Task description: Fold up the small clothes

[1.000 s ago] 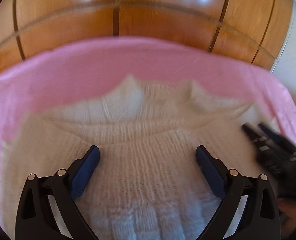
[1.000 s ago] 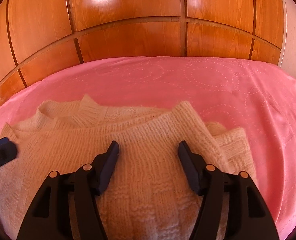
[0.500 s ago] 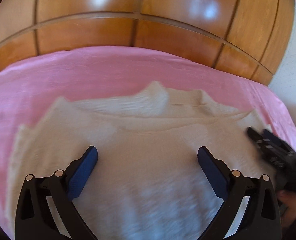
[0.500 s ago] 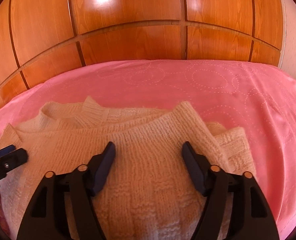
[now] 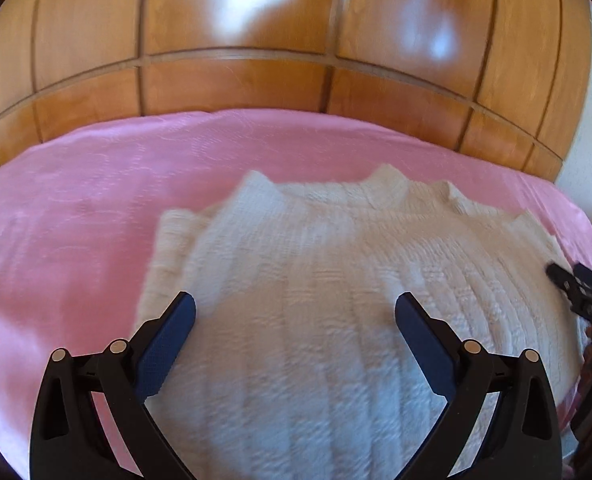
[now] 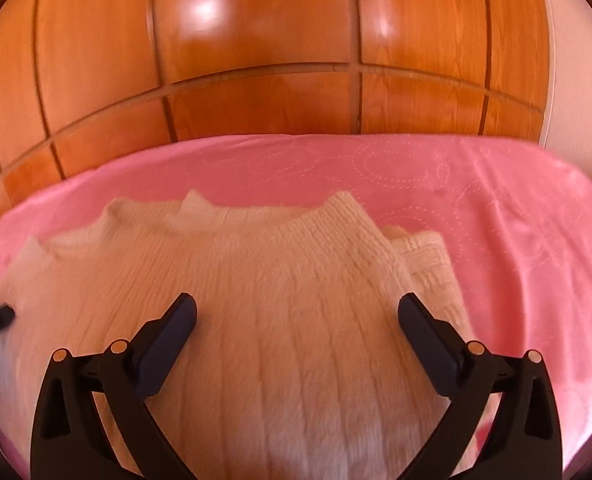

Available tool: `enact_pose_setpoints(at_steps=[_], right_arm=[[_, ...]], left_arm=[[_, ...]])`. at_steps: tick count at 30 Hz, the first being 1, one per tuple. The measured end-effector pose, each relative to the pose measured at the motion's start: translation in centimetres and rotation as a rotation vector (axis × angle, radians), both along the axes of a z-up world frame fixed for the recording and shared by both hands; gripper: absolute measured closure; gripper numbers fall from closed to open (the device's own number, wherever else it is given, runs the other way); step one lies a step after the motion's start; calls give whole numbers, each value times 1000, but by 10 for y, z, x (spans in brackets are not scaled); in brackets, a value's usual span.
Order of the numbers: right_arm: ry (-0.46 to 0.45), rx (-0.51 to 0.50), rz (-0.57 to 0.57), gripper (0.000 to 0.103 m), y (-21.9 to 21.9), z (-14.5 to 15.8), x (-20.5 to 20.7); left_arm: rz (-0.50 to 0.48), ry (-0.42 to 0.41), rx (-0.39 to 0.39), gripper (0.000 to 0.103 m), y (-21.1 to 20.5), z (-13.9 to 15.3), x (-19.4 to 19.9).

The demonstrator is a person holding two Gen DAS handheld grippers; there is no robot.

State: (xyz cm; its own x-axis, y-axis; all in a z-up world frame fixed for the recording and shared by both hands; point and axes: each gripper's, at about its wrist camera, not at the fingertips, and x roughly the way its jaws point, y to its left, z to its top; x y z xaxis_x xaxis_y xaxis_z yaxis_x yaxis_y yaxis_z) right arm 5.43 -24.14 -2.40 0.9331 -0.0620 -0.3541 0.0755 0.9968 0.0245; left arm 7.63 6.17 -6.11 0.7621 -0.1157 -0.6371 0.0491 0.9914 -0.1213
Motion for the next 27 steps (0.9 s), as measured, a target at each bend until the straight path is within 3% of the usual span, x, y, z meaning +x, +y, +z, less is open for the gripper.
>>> enact_pose_setpoints(at_steps=[4, 8, 12, 17, 23, 27], right_arm=[[4, -45, 2, 2, 6, -3, -21], [-13, -31, 20, 2, 6, -1, -47], [-2, -8, 12, 2, 3, -5, -64], [78, 1, -33, 2, -6, -21, -67], [138, 63, -76, 2, -16, -35, -58], [136, 35, -92, 2, -12, -37, -57]], left_arm=[[77, -38, -69, 4, 21, 6, -9], [102, 39, -128, 4, 35, -4, -5], [93, 61, -107, 4, 33, -13, -11], [52, 85, -55, 4, 25, -14, -12], [72, 108, -94, 4, 36, -16, -11], [109, 136, -163, 4, 47, -19, -9]])
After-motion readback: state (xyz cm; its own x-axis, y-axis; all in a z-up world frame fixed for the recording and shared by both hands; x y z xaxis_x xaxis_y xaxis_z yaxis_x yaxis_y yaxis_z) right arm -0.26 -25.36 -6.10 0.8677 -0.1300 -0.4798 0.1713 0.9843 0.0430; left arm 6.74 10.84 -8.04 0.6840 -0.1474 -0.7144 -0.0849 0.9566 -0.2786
